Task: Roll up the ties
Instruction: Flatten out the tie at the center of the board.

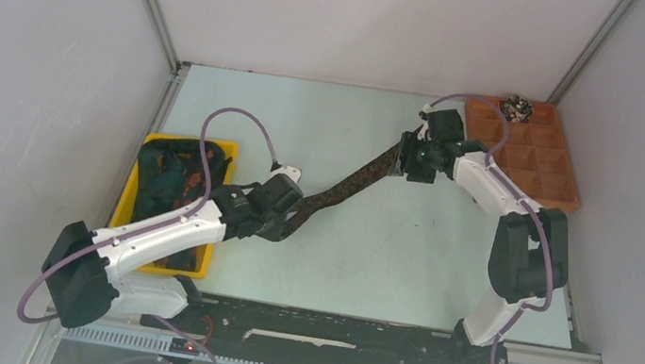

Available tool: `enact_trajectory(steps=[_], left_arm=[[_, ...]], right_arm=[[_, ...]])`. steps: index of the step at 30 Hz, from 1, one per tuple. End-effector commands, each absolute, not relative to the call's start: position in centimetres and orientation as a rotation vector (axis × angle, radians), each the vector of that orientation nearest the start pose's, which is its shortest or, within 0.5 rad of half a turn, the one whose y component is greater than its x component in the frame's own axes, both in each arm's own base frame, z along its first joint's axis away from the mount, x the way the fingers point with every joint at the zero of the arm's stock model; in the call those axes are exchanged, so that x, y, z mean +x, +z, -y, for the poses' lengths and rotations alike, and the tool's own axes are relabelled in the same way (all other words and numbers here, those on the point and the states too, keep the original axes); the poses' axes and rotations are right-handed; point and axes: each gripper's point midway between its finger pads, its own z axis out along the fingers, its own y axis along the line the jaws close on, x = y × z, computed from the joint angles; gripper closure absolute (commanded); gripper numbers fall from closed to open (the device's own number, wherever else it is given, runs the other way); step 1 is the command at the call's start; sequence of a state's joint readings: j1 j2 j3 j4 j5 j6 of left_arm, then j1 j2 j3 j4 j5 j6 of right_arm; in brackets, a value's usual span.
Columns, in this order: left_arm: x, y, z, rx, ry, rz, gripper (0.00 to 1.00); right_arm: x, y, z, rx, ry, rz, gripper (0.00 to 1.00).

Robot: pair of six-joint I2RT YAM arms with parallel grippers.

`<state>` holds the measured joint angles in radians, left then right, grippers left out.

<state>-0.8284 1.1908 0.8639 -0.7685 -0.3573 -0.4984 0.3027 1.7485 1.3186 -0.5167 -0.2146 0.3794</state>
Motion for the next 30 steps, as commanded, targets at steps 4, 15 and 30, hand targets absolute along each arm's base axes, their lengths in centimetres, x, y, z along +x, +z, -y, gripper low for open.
enact_trajectory(steps=[4, 15, 30], left_arm=[[20.2, 9.2, 12.8, 0.225, 0.153, -2.537, 0.79], [19.9, 9.9, 11.5, 0.035, 0.144, -2.514, 0.19], [21.8, 10.7, 20.0, -0.015, -0.384, -2.469, 0.38]], right_arm=[[39.3, 11.0, -18.0, -0.041, 0.567, -2.548, 0.44], [39.5, 11.0, -19.0, -0.059, 0.586, -2.532, 0.45], [41.7, 9.6, -31.1, -0.168, 0.702, -2.579, 0.54]])
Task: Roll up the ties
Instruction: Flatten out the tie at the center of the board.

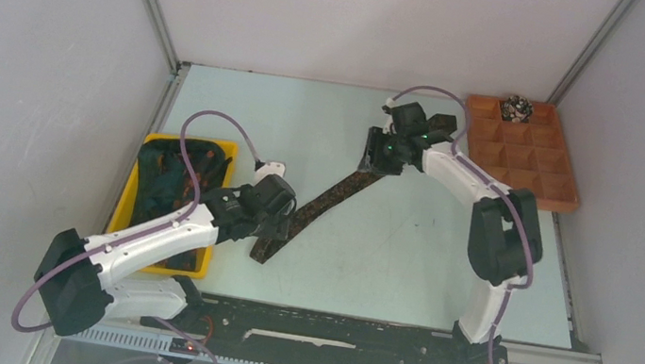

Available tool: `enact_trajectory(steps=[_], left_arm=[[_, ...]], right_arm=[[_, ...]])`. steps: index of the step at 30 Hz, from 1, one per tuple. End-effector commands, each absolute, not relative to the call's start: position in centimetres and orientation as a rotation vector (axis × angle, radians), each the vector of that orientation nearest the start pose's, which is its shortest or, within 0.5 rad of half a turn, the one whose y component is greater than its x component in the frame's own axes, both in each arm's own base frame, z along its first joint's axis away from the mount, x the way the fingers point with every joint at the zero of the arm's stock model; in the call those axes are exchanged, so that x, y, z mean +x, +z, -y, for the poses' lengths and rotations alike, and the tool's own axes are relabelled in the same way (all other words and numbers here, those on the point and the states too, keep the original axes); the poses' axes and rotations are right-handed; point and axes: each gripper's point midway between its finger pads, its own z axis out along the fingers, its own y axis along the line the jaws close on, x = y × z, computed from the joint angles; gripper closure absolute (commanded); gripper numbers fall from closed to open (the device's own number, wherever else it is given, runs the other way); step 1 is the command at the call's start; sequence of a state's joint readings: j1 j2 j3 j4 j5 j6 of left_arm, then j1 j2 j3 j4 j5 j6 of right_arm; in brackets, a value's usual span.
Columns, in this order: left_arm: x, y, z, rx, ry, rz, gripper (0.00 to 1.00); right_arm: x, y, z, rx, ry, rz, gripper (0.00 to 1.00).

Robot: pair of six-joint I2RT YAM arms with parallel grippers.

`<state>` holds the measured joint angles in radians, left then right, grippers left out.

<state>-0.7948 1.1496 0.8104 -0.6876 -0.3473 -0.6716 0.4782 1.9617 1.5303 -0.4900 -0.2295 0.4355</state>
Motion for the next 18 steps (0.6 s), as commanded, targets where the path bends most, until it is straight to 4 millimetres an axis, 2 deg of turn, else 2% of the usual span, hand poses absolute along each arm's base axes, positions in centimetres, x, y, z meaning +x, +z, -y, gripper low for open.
enact_trajectory(steps=[1, 4, 9, 13, 18], left_arm=[[21.8, 10.4, 20.6, -0.017, -0.427, -2.467, 0.38], [20.7, 8.6, 21.4, -0.003, -0.498, -2.506, 0.43], [19.3, 6.9, 23.2, 0.040, -0.637, -2.535, 0.49], [18.8, 5.4, 23.7, 0.058, -0.653, -2.563, 0.50], [19.0, 3.5, 23.2, 0.072, -0.582, -2.597, 0.53]], right_arm=[[41.8, 9.3, -32.0, -0.179, 0.717, -2.588, 0.56], [42.1, 9.0, -34.8, -0.227, 0.757, -2.601, 0.61], [41.1, 6.5, -37.1, -0.272, 0.785, -2.670, 0.69], [39.7, 4.2, -37.0, -0.288, 0.754, -2.734, 0.75], [37.7, 1.5, -34.7, -0.276, 0.681, -2.817, 0.82]])
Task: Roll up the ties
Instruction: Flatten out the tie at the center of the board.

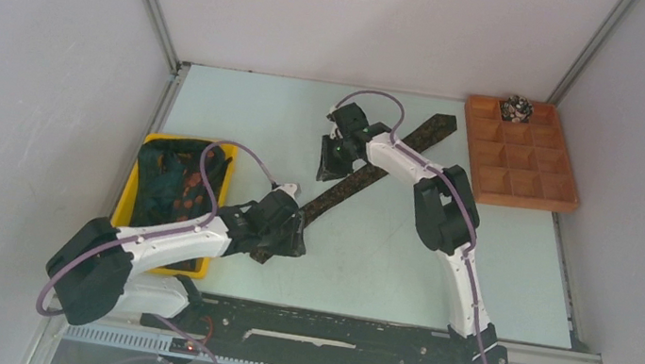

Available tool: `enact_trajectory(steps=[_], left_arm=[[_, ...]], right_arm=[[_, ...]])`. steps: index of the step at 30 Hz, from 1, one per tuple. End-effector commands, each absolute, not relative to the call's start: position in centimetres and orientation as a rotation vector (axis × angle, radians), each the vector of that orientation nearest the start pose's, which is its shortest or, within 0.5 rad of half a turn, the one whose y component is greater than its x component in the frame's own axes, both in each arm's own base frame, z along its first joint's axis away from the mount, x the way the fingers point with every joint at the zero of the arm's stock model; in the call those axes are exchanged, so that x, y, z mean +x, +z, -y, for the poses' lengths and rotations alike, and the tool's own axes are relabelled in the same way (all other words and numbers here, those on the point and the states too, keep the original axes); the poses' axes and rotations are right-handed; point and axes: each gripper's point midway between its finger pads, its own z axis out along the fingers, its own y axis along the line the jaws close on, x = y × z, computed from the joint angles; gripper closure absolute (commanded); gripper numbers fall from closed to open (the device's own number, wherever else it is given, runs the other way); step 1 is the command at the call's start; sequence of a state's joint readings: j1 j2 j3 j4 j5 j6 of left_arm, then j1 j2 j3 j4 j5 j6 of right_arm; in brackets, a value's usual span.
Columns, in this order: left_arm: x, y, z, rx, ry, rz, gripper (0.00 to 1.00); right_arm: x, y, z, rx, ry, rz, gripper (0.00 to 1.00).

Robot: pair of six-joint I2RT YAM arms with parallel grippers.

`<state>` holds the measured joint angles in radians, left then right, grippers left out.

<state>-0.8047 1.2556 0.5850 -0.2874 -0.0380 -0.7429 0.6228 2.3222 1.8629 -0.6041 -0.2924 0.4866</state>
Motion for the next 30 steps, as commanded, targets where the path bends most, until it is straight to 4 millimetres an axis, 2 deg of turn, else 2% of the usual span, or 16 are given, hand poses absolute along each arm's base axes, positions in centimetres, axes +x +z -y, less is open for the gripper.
enact_trajectory(steps=[1, 5, 9, 12, 15, 18, 23, 28, 30], left_arm=[[19.2, 3.1, 22.9, 0.070, -0.550, -2.601, 0.53], [19.5, 1.6, 21.8, 0.078, -0.445, -2.618, 0.55], [19.7, 0.7, 20.9, 0.092, -0.367, -2.624, 0.56], [19.8, 0.4, 20.1, 0.096, -0.311, -2.624, 0.57], [19.7, 0.5, 20.2, 0.097, -0.321, -2.627, 0.57], [19.4, 1.5, 20.8, 0.093, -0.380, -2.616, 0.57], [19.0, 5.7, 21.8, 0.098, -0.496, -2.547, 0.54], [20.3, 9.4, 20.0, 0.049, -0.437, -2.477, 0.49], [21.3, 10.0, 19.4, 0.033, -0.429, -2.471, 0.49]], right_arm=[[37.3, 1.0, -34.0, -0.267, 0.663, -2.831, 0.83], [35.6, -0.3, -31.5, -0.229, 0.619, -2.868, 0.85], [34.6, -0.5, -29.6, -0.200, 0.555, -2.881, 0.86], [34.4, 0.1, -29.0, -0.178, 0.537, -2.863, 0.87], [34.8, 1.0, -29.5, -0.178, 0.559, -2.833, 0.87], [35.7, 2.7, -30.8, -0.211, 0.603, -2.779, 0.87], [36.6, 7.0, -32.5, -0.279, 0.616, -2.664, 0.86], [35.8, 9.6, -31.6, -0.274, 0.564, -2.596, 0.85], [34.6, 9.1, -30.6, -0.263, 0.531, -2.604, 0.85]])
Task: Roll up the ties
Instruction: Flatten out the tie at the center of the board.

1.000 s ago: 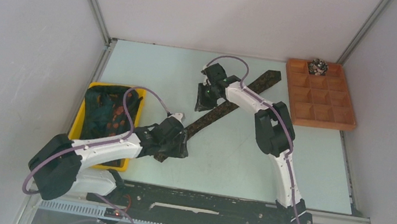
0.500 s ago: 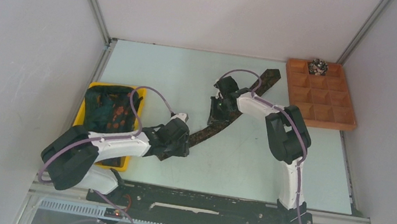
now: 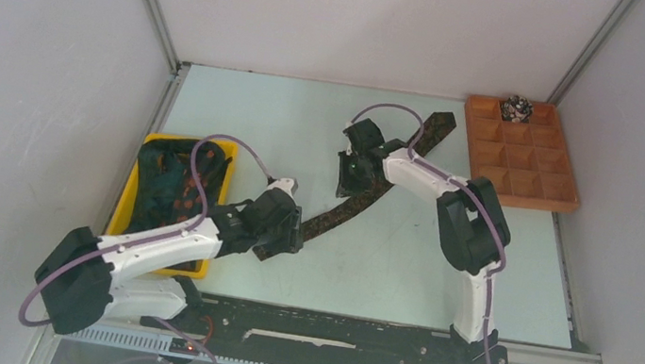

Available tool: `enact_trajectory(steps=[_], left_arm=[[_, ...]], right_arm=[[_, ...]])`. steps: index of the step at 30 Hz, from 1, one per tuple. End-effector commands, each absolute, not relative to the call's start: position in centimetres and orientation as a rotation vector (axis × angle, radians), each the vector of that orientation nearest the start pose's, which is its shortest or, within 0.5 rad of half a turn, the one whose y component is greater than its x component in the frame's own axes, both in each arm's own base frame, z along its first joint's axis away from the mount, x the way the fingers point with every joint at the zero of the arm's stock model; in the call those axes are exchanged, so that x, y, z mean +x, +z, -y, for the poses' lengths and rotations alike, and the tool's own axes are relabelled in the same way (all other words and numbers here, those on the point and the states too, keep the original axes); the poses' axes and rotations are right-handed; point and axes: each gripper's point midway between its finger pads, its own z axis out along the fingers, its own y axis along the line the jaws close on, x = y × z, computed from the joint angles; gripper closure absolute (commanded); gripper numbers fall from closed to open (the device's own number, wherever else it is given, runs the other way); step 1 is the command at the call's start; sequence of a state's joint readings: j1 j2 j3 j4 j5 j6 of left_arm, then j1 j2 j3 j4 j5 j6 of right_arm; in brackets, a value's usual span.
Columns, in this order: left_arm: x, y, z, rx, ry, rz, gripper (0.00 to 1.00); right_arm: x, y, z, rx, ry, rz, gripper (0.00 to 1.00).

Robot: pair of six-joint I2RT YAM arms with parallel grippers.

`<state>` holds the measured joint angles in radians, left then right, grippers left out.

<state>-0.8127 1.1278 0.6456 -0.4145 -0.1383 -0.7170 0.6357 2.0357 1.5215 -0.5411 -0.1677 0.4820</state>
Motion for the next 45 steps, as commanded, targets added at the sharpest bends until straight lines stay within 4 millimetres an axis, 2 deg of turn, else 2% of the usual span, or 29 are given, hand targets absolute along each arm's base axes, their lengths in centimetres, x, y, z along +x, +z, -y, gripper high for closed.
enact_trajectory(steps=[1, 5, 10, 15, 20, 26, 33, 40, 45], left_arm=[[21.8, 10.1, 19.2, 0.029, -0.421, -2.474, 0.49], [24.3, 10.7, 18.7, 0.019, -0.392, -2.481, 0.50], [27.7, 9.1, 19.5, 0.044, -0.340, -2.554, 0.54], [30.0, 7.4, 21.2, 0.069, -0.360, -2.606, 0.59], [31.2, 5.6, 22.3, 0.090, -0.352, -2.653, 0.61], [31.0, 3.3, 23.2, 0.106, -0.379, -2.717, 0.64], [29.7, 1.6, 24.1, 0.095, -0.466, -2.771, 0.68], [27.9, 1.4, 24.7, 0.061, -0.581, -2.792, 0.69], [28.3, 2.2, 24.2, 0.052, -0.548, -2.761, 0.69]], right_arm=[[33.9, 8.8, -30.2, -0.255, 0.521, -2.609, 0.85], [30.7, 7.0, -29.6, -0.254, 0.511, -2.648, 0.87], [27.3, 4.6, -30.0, -0.296, 0.478, -2.694, 0.87], [25.6, 2.4, -31.0, -0.333, 0.472, -2.727, 0.89], [25.0, 0.9, -32.2, -0.352, 0.488, -2.740, 0.90], [25.4, -0.4, -32.5, -0.341, 0.478, -2.741, 0.92], [25.9, -1.6, -33.2, -0.328, 0.498, -2.731, 0.93], [26.0, -2.3, -33.3, -0.323, 0.497, -2.734, 0.94], [25.9, -1.7, -33.2, -0.332, 0.497, -2.733, 0.94]])
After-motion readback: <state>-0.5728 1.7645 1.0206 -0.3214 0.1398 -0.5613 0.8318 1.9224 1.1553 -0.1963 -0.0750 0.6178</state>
